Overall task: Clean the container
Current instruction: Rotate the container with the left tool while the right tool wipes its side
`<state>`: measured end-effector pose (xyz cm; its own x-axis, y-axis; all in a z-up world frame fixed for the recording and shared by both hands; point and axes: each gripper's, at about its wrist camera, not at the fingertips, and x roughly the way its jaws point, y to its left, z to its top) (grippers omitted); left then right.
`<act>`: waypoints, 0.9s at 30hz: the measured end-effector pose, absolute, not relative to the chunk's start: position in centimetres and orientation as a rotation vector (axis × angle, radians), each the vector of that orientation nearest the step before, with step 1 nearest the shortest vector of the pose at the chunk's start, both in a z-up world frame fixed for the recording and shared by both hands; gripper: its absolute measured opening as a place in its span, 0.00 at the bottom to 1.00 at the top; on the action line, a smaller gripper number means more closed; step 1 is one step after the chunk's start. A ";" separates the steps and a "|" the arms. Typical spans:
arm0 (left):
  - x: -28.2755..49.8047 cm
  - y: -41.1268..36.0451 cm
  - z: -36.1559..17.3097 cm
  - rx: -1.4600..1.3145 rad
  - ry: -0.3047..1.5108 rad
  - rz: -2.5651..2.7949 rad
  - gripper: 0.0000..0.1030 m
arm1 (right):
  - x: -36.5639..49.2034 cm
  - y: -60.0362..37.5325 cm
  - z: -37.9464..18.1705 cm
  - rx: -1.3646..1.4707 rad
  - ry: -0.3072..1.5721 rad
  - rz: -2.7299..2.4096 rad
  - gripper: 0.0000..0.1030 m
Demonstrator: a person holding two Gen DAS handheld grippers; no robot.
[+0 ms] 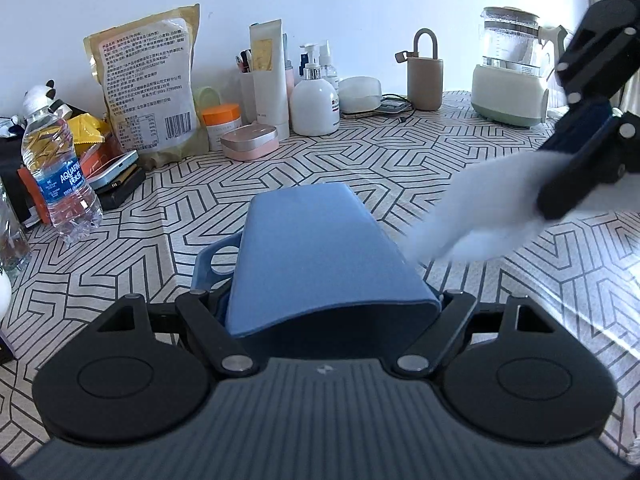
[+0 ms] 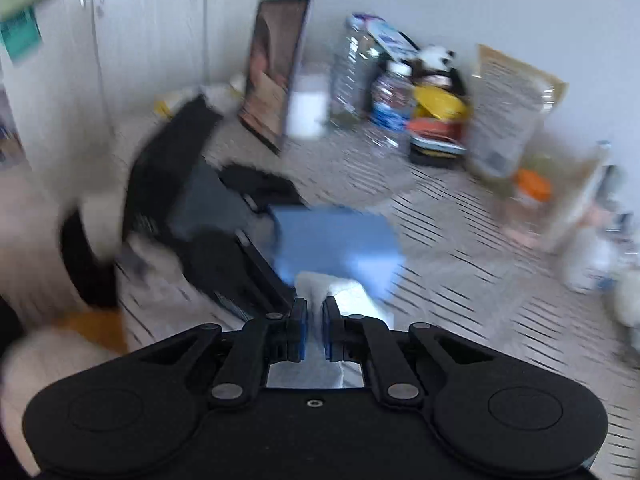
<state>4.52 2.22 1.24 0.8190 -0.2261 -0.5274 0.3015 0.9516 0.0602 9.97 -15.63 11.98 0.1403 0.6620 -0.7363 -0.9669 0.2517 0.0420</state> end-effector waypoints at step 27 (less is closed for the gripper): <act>4.4 2.1 1.3 0.130 0.537 -0.278 0.80 | 13.1 -10.7 7.4 -0.129 0.724 1.384 0.09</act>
